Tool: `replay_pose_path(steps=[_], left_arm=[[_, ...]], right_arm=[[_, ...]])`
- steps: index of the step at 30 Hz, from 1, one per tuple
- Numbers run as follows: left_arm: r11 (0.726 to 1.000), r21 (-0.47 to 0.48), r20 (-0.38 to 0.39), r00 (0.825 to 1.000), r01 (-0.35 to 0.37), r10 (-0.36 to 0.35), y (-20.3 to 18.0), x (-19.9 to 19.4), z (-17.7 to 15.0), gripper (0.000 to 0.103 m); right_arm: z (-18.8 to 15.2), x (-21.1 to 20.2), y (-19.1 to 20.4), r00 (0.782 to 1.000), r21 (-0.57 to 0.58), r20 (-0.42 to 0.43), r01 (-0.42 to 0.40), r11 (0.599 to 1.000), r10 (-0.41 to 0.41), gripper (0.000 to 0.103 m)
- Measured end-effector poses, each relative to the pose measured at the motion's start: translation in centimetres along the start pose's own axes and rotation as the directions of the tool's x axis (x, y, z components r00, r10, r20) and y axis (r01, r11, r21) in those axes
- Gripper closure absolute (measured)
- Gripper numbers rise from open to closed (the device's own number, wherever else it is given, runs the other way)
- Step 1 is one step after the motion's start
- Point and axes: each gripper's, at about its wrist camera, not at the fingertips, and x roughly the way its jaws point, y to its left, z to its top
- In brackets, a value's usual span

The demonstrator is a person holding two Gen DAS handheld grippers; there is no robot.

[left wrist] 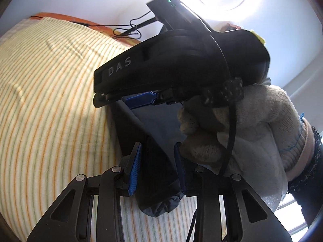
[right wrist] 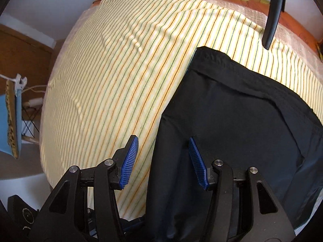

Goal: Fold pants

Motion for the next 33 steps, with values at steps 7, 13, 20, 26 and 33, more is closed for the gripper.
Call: replay_pose_path(steps=[7,13,20,26,33], left_arm=[[0.999,0.05,-0.026,0.999,0.02,-0.018,-1.6,0.4,-0.2,0.074],[0.997,0.069,-0.044,0.999,0.033,-0.03,-2.4,-1.7,0.1,0.074],[0.996,0.084,0.092,0.996,-0.017,0.01,-1.4,-5.6,1.3,0.074],[0.995,0.06,0.059,0.995,-0.081,0.077,-0.3,-2.2,1.8,0.074],[0.986,0.138,-0.025,0.995,-0.092,0.096,-2.8,2.6,1.1,0.074]], right_arm=[[-1.1,-0.2,0.8,0.995,-0.125,0.025,0.097,0.987,-0.094,0.089],[-3.6,-3.0,-2.0,0.99,-0.072,0.127,-0.05,0.996,0.059,0.097],[-6.5,-7.2,-6.5,0.939,0.0,0.277,-0.211,0.977,0.203,0.098],[-8.6,-10.8,-10.1,0.898,0.044,0.362,-0.283,0.958,0.249,0.098],[-10.8,-14.1,-14.3,0.882,0.086,0.42,-0.275,0.958,0.215,0.098]])
